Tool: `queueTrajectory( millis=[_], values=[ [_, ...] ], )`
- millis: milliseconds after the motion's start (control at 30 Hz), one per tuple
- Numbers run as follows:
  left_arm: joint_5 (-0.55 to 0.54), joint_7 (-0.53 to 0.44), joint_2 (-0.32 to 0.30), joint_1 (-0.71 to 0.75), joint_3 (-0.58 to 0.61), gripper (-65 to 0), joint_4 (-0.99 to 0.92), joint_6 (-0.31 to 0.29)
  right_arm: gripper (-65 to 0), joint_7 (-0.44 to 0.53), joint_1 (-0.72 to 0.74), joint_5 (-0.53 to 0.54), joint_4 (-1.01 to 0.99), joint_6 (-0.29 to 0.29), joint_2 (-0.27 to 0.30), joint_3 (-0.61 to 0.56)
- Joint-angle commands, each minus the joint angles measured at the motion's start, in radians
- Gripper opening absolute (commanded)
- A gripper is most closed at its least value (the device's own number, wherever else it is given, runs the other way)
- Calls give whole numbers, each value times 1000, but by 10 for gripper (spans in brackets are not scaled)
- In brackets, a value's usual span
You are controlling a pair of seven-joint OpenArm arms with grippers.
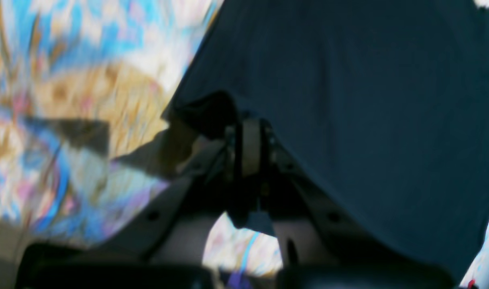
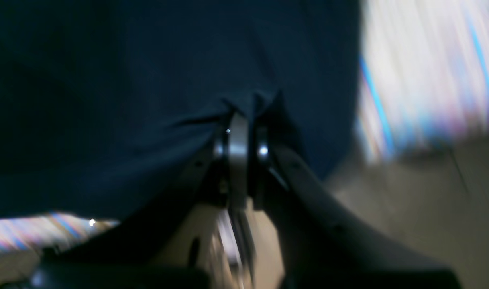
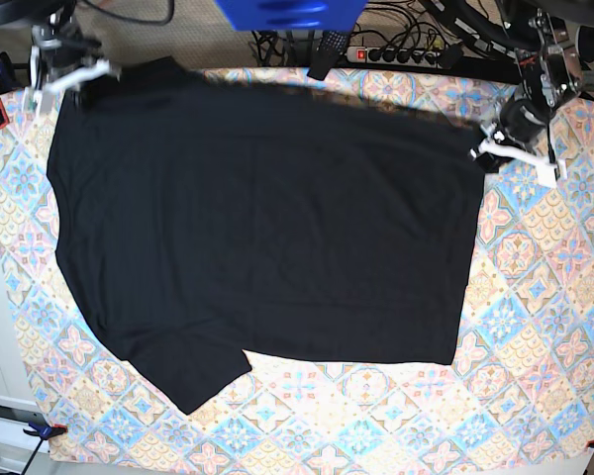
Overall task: Fold the T-shirt properly
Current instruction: 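Lift the shoulder corners and pull the shirt toward the robot, then lower the shirt and adjust grips on the shoulder edge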
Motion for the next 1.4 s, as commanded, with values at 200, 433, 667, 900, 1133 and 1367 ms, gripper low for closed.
queueTrajectory(
  millis=[200,433,667,900,1133,1367],
  values=[
    [-7,-12,-10,-164,-1,-650,-143,-1,-650,-14,169,-1,4,-12,10,2],
    [-7,-18,-10,-328,-1,-650,-344,-1,-648,-106,353,-4,-78,-12,10,2],
    [-1,-18,10,-443,0,-650,-461,-1,-647,-104,476,-4,-229,-12,10,0],
    [-8,-11,10,-480,0,-586,-537,-1,-521,-107,508,-4,-244,-12,12,0],
    [-11,104,6,-411,-29,-274,-418,-1,-406,-167,415,0,-152,-12,13,11],
    [-50,123,7,-236,-55,-253,-252,-1,-406,-167,272,0,-52,-12,13,11]
  ],
)
